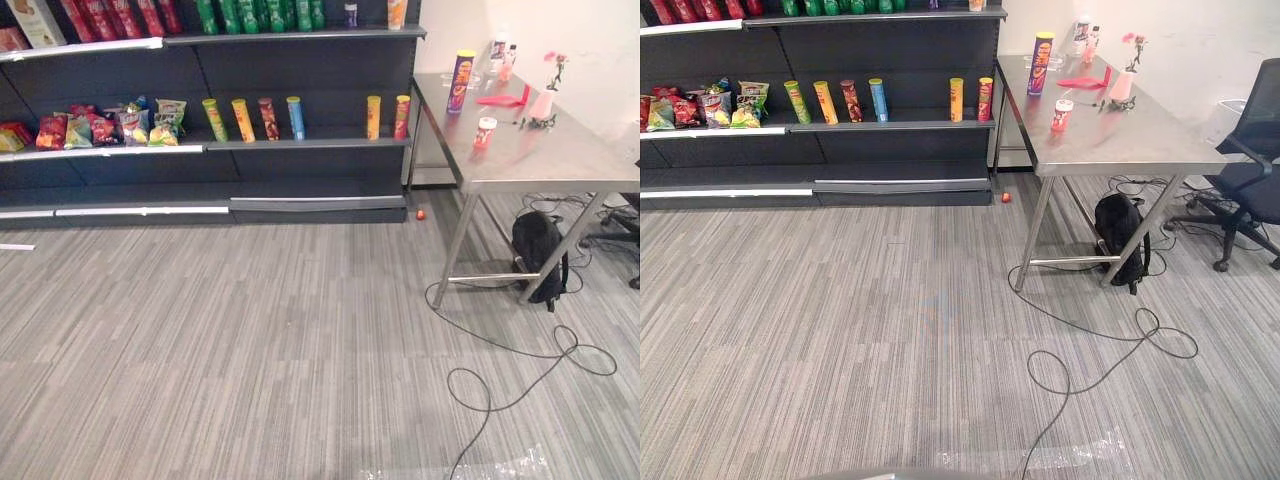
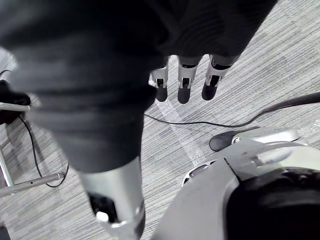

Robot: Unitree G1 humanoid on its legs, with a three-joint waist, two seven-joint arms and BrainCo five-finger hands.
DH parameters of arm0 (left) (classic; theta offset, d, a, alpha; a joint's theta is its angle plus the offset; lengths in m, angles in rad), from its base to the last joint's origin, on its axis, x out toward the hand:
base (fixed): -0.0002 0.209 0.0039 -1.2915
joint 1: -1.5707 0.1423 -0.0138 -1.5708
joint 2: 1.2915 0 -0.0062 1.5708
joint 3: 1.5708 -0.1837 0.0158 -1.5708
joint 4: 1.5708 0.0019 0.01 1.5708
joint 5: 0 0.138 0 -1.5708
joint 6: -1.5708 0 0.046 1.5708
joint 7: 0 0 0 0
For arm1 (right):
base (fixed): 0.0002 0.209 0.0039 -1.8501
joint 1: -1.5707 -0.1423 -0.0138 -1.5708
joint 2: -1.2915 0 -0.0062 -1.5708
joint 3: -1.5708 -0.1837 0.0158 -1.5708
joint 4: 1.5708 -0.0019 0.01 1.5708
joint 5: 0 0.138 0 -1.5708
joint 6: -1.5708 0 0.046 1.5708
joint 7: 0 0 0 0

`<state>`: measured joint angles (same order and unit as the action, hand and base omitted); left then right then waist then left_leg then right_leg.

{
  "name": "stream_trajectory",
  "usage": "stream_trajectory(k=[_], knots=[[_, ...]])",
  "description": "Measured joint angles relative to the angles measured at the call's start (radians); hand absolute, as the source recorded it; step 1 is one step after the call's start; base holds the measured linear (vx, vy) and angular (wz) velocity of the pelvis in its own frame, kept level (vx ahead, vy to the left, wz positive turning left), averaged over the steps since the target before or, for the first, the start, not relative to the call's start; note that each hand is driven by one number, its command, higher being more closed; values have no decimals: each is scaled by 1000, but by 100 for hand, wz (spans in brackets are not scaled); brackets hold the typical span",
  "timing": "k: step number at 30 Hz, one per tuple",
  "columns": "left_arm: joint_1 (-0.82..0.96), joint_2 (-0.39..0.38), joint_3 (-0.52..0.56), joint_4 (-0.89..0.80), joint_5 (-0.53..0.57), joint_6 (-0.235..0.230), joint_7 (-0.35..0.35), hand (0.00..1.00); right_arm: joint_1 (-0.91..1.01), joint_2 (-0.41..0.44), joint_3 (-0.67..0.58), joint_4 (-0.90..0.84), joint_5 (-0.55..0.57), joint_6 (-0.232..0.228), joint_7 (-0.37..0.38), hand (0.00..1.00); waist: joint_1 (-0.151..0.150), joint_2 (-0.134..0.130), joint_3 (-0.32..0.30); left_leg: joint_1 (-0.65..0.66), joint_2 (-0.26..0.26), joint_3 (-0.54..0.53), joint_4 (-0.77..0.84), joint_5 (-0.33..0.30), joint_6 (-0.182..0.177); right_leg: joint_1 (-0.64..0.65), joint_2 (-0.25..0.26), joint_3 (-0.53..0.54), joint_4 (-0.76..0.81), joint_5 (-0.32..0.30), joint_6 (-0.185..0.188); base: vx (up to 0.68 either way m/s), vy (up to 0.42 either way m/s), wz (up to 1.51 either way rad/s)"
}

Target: Put the gum and the chips on the shelf.

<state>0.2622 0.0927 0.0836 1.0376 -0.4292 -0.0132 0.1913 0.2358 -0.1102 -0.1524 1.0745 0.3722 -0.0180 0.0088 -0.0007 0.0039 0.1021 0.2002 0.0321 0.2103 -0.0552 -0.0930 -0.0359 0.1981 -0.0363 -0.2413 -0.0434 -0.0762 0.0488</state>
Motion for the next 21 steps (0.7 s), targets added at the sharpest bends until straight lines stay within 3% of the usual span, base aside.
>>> stream_trajectory(k=[21], knots=[[-5,-1,2,-5,0,-6,-2,0,-19,13,-30,-2,0,-7,-6,0,-8,-5,49,36,-5,22,-41,5,-12,21,0,-5,-14,-2,22,2,-8,-2]])
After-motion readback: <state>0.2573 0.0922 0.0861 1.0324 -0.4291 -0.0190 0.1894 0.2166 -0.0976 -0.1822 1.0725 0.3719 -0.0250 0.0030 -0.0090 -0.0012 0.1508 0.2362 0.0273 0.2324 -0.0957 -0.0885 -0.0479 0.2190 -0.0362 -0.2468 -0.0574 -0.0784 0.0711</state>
